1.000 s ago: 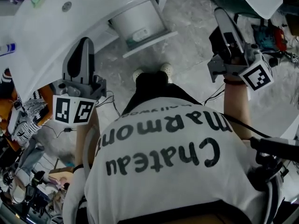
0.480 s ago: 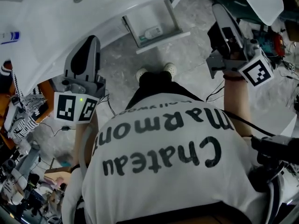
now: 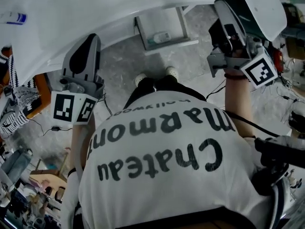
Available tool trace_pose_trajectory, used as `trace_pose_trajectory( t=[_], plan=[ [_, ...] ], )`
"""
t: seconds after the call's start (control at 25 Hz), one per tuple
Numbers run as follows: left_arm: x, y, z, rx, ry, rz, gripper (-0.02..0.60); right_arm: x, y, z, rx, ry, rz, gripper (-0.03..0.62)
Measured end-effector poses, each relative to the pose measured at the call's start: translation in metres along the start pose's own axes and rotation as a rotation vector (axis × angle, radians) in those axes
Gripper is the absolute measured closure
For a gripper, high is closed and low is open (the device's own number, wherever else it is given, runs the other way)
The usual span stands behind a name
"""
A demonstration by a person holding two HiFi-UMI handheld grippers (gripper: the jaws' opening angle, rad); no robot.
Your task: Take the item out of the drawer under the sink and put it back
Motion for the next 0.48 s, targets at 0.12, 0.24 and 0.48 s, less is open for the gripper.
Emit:
trace_pose_trajectory(
  t=[0.12, 0.24, 0.48],
  plan=[
    [-0.006, -0.001, 0.004, 0.016, 0.013, 0.042, 0.572, 0.017, 0.004, 0.004, 0.007, 0.017, 0.052, 0.583],
    [-0.005, -0.006, 0.003, 0.017, 0.032, 0.024, 0.572, 0.018, 0.006, 0.005, -0.004, 0.023, 0.048, 0.583],
    [0.015, -0.007, -0.005, -0.012, 0.039, -0.081, 0.572, -0.008, 0.008, 0.001, -0.059, -0.011, -0.033, 0.583]
  ],
)
Point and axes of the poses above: the fingertips, and each gripper's own axes: x forward along the fingers, y to its left, z out of its top, the point moved 2 cm from there along -x, backward along the fingers, and after that the axes turned 10 degrees about x, right-handed, at the moved point
